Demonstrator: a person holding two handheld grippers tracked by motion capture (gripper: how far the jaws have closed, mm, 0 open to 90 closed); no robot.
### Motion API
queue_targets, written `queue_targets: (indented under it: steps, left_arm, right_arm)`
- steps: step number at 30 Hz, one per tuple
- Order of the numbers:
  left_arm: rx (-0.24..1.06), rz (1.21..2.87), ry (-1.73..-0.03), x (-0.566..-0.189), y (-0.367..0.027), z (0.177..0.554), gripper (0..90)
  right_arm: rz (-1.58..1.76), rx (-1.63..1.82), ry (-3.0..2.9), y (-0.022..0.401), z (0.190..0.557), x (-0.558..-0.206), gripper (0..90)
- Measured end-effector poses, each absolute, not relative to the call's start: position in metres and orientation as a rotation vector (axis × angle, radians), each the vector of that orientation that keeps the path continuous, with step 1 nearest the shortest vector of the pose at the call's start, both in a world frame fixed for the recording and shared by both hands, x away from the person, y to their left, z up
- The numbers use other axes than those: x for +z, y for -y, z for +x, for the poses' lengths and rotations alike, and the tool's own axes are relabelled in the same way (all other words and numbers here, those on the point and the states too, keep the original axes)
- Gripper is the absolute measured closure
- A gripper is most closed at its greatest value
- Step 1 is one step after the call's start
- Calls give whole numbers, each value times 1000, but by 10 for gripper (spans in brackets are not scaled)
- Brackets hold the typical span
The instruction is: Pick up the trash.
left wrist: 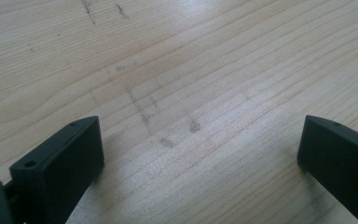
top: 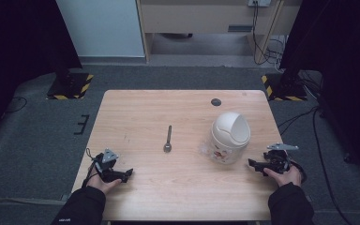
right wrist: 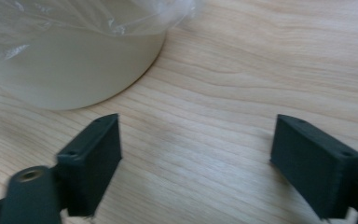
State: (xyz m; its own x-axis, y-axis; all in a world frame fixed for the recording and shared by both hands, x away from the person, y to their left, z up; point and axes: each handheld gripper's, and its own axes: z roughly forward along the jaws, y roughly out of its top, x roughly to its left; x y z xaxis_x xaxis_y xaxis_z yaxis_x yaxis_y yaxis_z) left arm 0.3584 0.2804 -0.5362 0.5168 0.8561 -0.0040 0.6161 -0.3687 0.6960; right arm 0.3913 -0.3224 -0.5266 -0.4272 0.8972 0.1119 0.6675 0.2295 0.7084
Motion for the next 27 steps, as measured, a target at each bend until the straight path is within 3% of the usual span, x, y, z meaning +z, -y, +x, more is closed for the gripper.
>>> queue_targets:
  steps: [27]
  left_arm:
    - [487,2108,-1204,-536,-280,358,0]
  right_arm:
    - [1302,1431,-1795,318,372,-439,166]
